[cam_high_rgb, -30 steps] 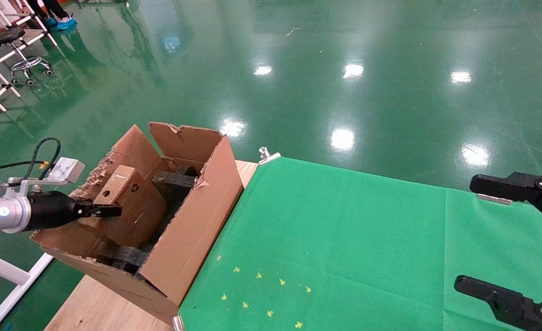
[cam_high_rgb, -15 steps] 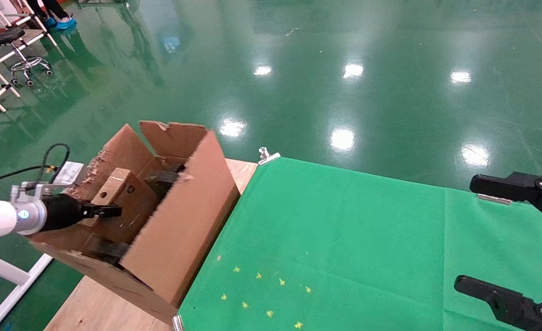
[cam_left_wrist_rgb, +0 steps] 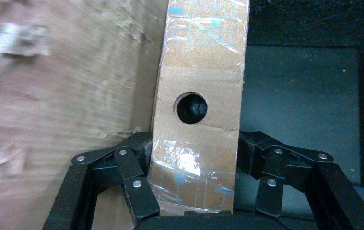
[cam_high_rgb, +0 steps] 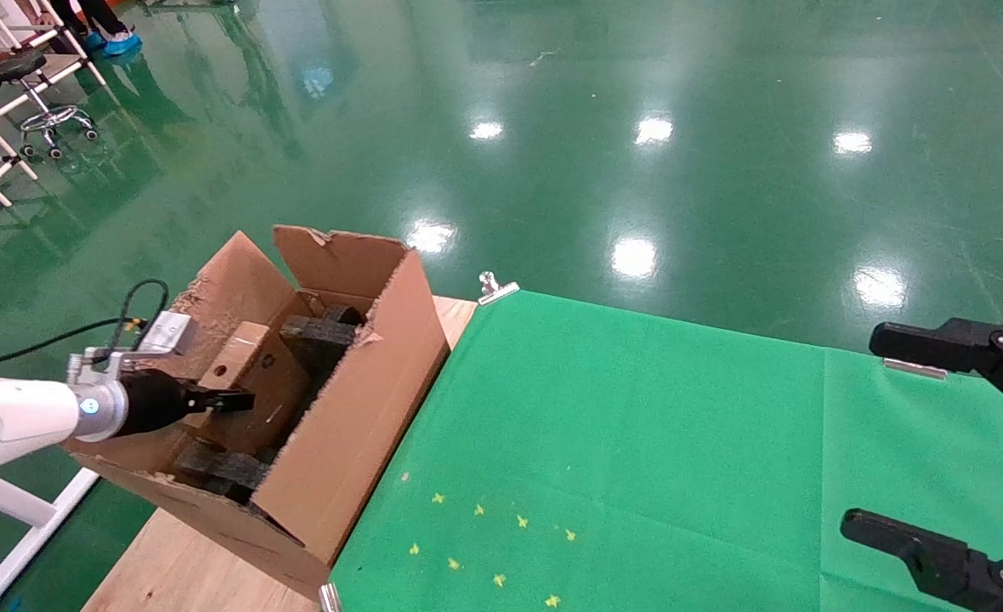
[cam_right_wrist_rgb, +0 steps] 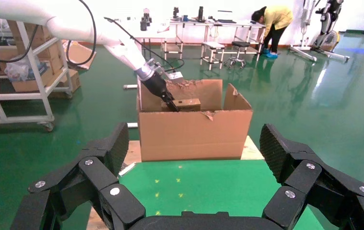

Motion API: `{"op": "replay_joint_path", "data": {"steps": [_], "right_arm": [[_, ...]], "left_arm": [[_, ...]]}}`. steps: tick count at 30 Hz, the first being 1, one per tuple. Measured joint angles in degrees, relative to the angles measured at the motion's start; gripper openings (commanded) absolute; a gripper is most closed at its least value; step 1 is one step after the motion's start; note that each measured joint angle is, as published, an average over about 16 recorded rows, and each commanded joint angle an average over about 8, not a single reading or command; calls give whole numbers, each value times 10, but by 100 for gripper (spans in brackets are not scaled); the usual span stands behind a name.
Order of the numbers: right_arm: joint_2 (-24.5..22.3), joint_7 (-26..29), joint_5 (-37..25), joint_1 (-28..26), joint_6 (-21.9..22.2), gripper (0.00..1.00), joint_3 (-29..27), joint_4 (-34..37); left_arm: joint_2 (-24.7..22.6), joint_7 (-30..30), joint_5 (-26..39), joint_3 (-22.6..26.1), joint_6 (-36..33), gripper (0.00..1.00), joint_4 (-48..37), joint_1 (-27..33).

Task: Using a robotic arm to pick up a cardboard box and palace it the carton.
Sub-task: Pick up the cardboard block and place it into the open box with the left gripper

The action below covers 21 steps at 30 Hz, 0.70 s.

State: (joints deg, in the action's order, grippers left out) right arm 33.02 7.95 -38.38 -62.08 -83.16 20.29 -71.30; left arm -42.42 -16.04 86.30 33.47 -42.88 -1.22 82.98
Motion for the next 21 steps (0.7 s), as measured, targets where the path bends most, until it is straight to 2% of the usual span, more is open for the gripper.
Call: {"op": "replay_joint_path", "data": {"steps": [1, 2, 9, 10, 21], "right_arm": [[0, 0, 0, 0, 0, 100, 0, 0], [0, 0, 0, 0, 0, 100, 0, 0], [0, 0, 0, 0, 0, 100, 0, 0], [0, 0, 0, 0, 0, 100, 0, 0], [0, 0, 0, 0, 0, 100, 0, 0]], "left_arm": [[-2, -1, 0, 0, 1, 1, 0, -2], [-4, -2, 0, 0, 2, 8, 1, -3], [-11, -7, 0, 0, 6, 95, 2, -10], [-12, -8, 0, 0, 7, 100, 2, -10], [-12, -11, 1, 1, 3, 100, 2, -9]]}}
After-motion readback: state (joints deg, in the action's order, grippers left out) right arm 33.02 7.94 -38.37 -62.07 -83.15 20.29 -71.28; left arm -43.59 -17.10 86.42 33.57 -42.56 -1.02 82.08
